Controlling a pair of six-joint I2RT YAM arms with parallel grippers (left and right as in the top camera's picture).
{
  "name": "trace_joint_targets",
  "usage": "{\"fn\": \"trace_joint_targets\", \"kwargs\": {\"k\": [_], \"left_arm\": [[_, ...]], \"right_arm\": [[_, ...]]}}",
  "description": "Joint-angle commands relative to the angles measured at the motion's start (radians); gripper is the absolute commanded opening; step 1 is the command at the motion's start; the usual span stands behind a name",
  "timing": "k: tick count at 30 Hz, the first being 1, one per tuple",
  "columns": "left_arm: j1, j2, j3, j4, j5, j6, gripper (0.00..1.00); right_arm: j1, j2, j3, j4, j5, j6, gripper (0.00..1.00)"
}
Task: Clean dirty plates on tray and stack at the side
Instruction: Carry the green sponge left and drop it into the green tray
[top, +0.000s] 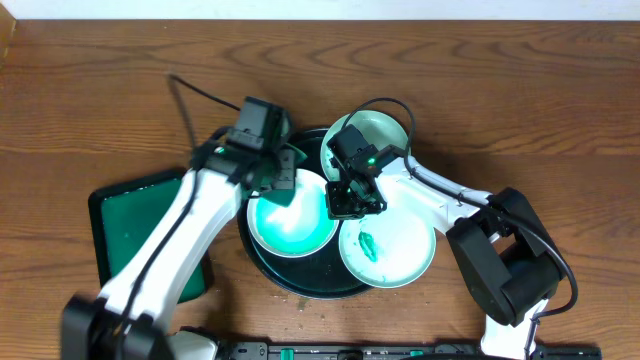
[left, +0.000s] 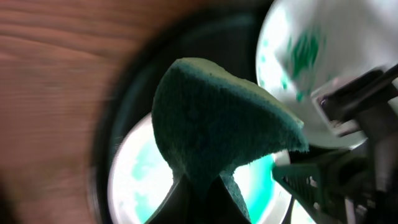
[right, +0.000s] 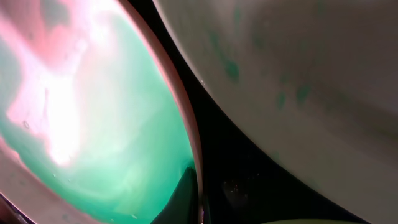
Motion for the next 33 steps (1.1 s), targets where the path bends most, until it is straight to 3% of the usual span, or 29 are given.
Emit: {"fn": "trace_joint_targets", "kwargs": {"k": [1, 4, 7, 20, 27, 33], "left_arm": [[0.033, -0.077, 0.021, -0.051, -0.186, -0.150, 0.07], [0.098, -0.116, 0.021, -0.119, -0.284, -0.255, 0.07], [0.204, -0.125, 0.021, -0.175, -0.292, -0.294, 0.07], [0.605, -0.116, 0.002, -0.224, -0.291, -0.216, 0.07], [0.708, 0.013, -0.014, -0.212, -0.262, -0.221, 0.07], [0.717, 0.157, -0.014, -0.201, -0.262, -0.229, 0.07]], "right_arm": [[0.003, 0.037, -0.027, -0.026, 0.053, -0.022, 0.01], [0.003, 0.037, -0.027, -0.027, 0.053, -0.022, 0.01], [0.003, 0.037, -0.027, -0.027, 0.052, -0.022, 0.01], [0.003, 0.037, -0.026, -0.034, 0.052, -0.042, 0.01], [0.003, 0.037, -0.026, -0.040, 0.052, -0.055, 0.01], [0.003, 0.037, -0.026, -0.047, 0.052, -0.068, 0.01]]}}
